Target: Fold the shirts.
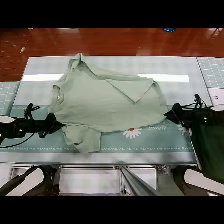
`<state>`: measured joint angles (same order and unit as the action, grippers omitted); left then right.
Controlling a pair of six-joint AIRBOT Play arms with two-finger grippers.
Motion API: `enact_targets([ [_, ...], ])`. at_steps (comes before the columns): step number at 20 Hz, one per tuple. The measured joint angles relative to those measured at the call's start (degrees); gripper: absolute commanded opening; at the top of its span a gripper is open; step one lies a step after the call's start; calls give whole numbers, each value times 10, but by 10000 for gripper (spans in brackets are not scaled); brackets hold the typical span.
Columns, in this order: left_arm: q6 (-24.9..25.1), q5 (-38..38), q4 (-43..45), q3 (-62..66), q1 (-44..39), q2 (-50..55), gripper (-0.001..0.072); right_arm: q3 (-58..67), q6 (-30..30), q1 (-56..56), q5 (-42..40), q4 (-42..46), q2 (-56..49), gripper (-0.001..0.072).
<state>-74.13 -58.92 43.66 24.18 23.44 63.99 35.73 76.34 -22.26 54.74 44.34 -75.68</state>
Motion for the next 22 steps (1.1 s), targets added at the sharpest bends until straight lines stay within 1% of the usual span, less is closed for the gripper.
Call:
enact_targets([
  [2, 5, -7, -9, 10, 0, -1, 14, 43, -5, 33, -13, 1, -22, 25],
  [3, 8, -13, -15, 24, 1, -2, 14, 72, -9, 45, -5, -6, -27, 25],
  [6, 13, -43, -37, 109, 1, -17, 14, 187, -19, 73, 49, -13, -26, 24],
  [10, 16, -73, -82, 319, 1, -55, 14, 397, -19, 87, 87, -17, 26, 24],
  [14, 16, -82, -101, 564, 5, -89, 14, 591, -8, 91, 111, 0, 96, 23],
  [16, 13, -86, -103, 670, 10, -107, 14, 647, -4, 92, 120, 16, 143, 24],
  [18, 12, -88, -90, 746, 20, -129, 14, 677, 0, 92, 133, 39, 197, 24],
  [20, 6, -91, -60, 800, 27, -162, 14, 693, 10, 92, 153, 78, 255, 24],
  [22, -2, -94, -11, 829, 17, -201, 14, 701, 30, 92, 181, 135, 310, 24],
])
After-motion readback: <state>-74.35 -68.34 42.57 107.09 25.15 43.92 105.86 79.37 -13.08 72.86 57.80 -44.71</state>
